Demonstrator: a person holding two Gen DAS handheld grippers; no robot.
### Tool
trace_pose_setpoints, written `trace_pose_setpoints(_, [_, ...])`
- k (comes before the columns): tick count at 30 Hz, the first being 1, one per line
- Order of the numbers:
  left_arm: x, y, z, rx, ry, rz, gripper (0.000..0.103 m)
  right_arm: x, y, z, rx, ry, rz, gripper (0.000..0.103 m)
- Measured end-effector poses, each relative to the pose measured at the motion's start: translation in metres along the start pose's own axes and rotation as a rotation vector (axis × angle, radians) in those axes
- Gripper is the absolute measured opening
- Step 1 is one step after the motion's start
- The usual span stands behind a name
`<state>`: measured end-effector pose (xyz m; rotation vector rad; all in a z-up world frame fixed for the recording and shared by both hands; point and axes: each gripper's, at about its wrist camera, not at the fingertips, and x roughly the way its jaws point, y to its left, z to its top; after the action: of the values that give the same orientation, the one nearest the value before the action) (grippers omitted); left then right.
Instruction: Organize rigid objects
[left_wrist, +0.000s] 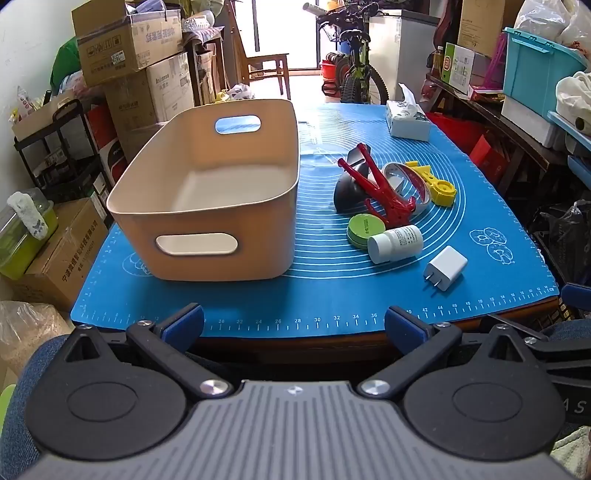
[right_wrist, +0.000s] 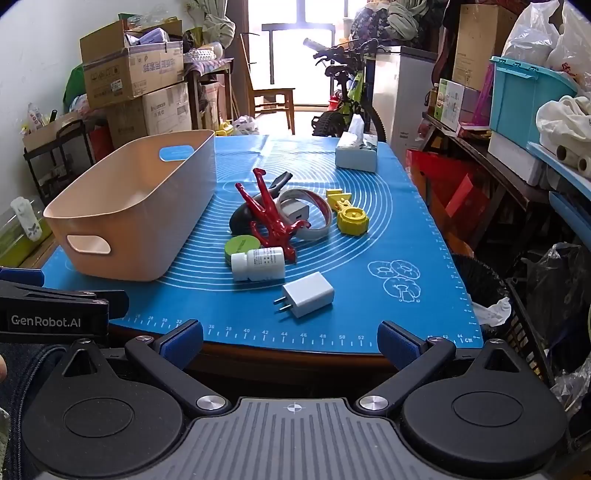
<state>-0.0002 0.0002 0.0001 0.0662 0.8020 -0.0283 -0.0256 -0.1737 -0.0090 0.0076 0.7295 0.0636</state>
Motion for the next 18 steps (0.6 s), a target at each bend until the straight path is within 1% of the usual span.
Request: trace_pose_setpoints(18, [0.0003, -0.0006, 0.0000, 0.004, 0.004, 0.004, 0.103, -0.0002, 0.0006, -0.0002, 0.001, 0.002, 0.001, 0.100])
